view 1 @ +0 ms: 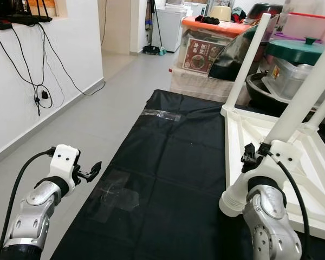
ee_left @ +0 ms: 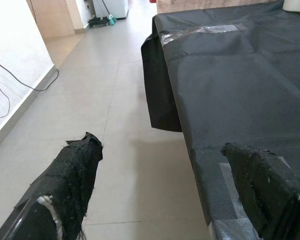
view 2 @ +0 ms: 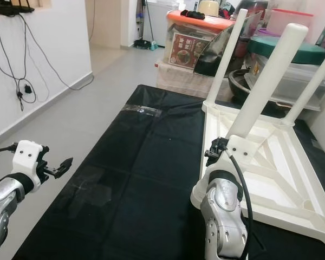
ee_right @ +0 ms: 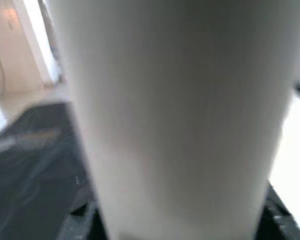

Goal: Building children table

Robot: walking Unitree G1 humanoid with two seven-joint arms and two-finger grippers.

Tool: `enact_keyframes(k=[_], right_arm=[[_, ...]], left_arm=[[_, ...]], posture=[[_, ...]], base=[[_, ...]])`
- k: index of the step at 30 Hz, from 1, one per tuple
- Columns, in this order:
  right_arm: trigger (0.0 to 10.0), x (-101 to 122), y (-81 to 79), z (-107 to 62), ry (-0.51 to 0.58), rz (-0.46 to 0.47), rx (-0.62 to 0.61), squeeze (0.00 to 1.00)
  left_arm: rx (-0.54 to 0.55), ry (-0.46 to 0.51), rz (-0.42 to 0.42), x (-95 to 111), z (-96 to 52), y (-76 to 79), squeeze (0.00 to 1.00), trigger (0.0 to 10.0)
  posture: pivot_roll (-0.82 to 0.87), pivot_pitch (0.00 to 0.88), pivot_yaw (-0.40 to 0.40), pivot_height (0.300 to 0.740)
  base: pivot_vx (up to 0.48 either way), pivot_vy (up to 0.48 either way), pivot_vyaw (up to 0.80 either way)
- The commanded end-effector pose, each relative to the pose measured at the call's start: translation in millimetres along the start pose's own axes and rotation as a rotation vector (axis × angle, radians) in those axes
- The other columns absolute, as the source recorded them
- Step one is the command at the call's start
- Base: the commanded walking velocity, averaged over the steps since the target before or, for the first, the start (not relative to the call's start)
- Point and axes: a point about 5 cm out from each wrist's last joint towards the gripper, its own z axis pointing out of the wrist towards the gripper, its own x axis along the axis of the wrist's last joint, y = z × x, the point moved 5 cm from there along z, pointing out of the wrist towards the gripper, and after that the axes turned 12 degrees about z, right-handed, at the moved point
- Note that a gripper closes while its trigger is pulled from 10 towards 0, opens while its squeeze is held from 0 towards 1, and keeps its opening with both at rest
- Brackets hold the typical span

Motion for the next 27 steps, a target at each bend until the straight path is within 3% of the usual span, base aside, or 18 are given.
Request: enact_keyframes(k=[1, 16, 24, 25, 27], right_arm=[[10.0, -22, 28.8, -0.6, -0.086, 0.014, -0.134, 1.0], [10.0, 26, 9.2, -2.6, 0.061, 0.042, -0.03, 1.0], [10.0, 38, 9.2, 3.1, 0.08, 0.007, 0.005, 1.0], [10.0, 43, 12.6, 7.4, 0.089, -0.022, 0.013, 0.0], [10.0, 48, 16.3, 11.5, 0.097, -0.051, 0.019, 0.0]], left_arm=[[-0.016, 0.001, 0.023, 2, 2.6, 3.7, 0.0, 10.0], [-0.021, -0.003, 0.024, 0, 1.2, 4.9, 0.0, 10.0], [-0.025, -0.002, 0.024, 0, 1.6, 6.0, 0.0, 10.0], [-0.028, -0.002, 0.023, 0, 2.0, 6.8, 0.0, 10.0], [-0.03, -0.001, 0.022, -1, 2.5, 7.6, 0.0, 10.0]], posture=[[0.12, 0.0, -0.046, 0.74], [0.09, 0.0, -0.045, 0.74], [0.09, 0.0, -0.045, 0.74], [0.08, 0.0, -0.046, 0.74], [0.08, 0.0, -0.045, 0.74]], base=[[0.0, 0.0, 0.0], [0.0, 0.0, 0.0], [0.0, 0.0, 0.0], [0.0, 0.0, 0.0], [0.0, 0.0, 0.0]])
